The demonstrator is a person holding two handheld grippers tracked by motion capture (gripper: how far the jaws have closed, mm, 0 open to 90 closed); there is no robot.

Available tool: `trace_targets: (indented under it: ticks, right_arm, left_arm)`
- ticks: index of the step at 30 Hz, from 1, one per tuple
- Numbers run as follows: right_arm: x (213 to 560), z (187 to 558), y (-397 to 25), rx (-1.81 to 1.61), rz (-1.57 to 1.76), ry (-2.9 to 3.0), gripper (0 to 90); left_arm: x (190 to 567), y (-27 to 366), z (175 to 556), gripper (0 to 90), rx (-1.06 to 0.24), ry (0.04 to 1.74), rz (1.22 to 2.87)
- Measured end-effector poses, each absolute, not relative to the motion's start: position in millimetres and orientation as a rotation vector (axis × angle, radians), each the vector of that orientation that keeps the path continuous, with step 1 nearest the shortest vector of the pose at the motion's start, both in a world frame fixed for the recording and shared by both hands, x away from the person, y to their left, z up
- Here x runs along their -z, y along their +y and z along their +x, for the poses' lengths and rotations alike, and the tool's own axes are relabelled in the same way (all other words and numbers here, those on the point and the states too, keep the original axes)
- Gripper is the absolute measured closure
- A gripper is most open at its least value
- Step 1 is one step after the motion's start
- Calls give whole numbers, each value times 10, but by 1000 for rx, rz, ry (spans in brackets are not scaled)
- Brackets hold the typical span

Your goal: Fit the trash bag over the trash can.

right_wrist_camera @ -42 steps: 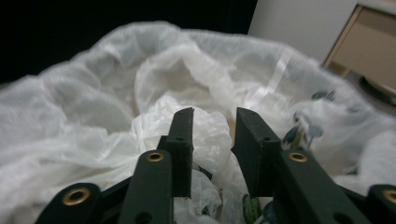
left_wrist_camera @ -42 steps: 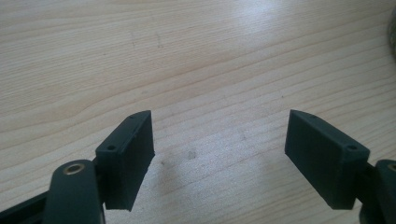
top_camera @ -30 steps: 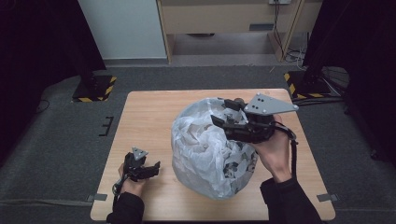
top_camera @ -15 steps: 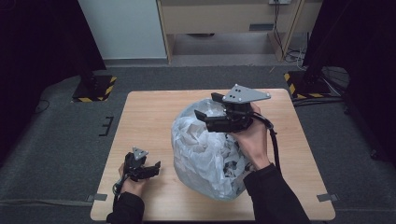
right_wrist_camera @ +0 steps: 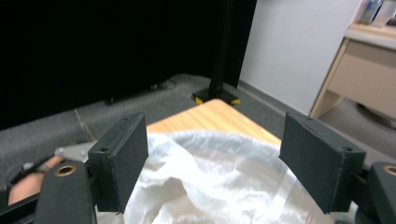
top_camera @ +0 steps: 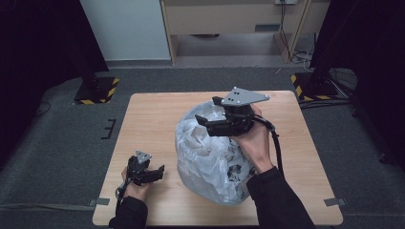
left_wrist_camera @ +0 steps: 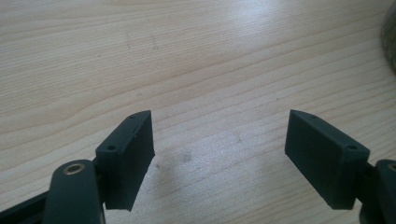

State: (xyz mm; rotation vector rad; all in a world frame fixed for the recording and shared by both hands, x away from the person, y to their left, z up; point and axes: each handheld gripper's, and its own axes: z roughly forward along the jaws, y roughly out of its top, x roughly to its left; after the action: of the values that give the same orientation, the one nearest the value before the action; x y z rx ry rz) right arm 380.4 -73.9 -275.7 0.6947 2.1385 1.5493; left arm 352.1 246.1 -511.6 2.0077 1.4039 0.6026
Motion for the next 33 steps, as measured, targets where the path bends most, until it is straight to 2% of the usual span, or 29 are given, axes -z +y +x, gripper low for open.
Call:
trace_targets:
  ticks: [7, 11, 17, 20, 33]
  right_arm:
    - [2552, 3762, -743, -1574, 662, 2063, 233]
    - [2563, 3801, -684, -1539, 673, 2105, 220]
    - [2788, 3930, -553, -1475, 734, 2206, 204]
    - [2907, 3978, -496, -1434, 762, 2265, 162]
    - [3331, 4128, -361, -1191, 906, 2483, 89]
  left_arm:
    - [5115, 2458, 3521, 235, -601, 1402, 2007]
    - [5117, 2459, 3525, 235, -600, 1403, 2010]
    - [5113, 2459, 3525, 235, -600, 1399, 2009]
    - [5114, 2460, 3525, 234, -602, 1399, 2008]
    - [5116, 2453, 3523, 234, -604, 1395, 2017]
